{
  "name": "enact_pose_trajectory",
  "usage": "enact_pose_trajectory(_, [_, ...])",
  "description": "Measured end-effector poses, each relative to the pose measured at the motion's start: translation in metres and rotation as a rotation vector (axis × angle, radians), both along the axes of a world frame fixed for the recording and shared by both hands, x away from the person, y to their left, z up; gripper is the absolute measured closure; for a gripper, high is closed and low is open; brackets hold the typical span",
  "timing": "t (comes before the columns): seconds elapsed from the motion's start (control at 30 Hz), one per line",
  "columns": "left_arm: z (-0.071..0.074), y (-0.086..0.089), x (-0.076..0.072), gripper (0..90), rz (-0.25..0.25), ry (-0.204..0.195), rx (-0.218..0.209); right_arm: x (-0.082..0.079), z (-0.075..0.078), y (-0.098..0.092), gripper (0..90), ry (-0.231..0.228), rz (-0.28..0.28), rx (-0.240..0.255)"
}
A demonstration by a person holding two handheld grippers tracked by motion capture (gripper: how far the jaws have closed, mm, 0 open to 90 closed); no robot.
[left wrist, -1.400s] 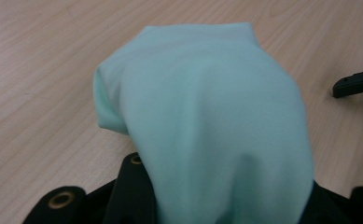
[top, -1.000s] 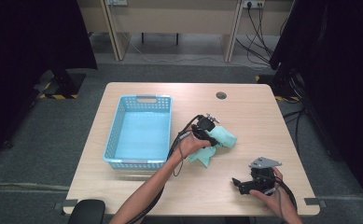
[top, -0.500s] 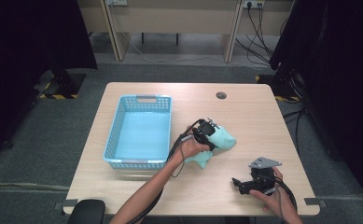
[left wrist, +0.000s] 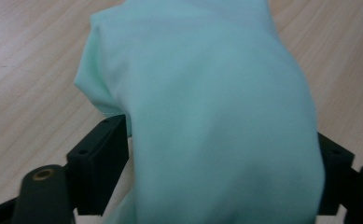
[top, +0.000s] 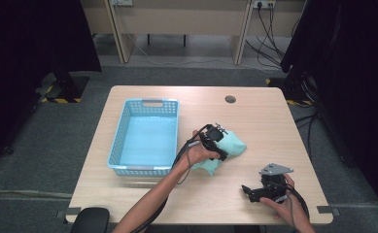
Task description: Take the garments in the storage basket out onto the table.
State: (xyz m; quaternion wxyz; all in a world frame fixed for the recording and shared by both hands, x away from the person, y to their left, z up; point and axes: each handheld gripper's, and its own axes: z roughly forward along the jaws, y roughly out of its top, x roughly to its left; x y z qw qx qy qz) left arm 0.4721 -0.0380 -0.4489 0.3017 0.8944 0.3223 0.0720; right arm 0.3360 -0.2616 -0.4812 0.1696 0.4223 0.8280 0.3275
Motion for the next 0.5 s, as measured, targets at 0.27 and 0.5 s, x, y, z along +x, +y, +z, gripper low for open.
enact_pose_trajectory(0.27, [0.008, 0.004, -0.001, 7.3, 0.029, -0.010, -0.021, 0.000, 0.000, 0.000, 0.3, 0.000, 0.000, -0.001])
enact_pose_trajectory(0.5, [0.016, 0.012, -0.003, 6.2, 0.019, -0.015, -0.076, 0.000, 0.000, 0.000, 0.3, 0.000, 0.000, -0.001])
